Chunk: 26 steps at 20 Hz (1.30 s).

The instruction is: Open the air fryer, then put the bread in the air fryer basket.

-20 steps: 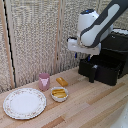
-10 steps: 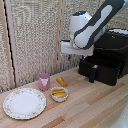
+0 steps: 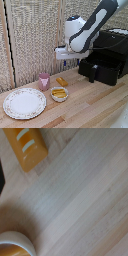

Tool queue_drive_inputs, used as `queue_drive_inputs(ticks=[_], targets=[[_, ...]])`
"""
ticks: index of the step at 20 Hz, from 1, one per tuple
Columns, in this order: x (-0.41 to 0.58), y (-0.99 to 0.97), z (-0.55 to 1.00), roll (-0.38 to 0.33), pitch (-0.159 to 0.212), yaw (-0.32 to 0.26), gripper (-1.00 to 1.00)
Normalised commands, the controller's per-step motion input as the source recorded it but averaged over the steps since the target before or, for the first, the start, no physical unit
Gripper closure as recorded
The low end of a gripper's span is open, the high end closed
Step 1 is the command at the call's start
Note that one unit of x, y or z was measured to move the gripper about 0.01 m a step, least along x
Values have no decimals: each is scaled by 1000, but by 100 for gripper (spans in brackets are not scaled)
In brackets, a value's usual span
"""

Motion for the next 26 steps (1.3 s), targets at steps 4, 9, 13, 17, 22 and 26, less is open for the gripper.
queue_drive_inputs(ticks=[4,9,13,17,22,26], targets=[[393,32,6,151,103,203,-100],[542,-38,0,130,71,153,-100],[569,-202,0,45,35,59,-100],[386,-16,-24,-3,36,-53,-100],[250,35,-147,-12,6,-168,-100],[233,12,-190,11,32,-185,-100]])
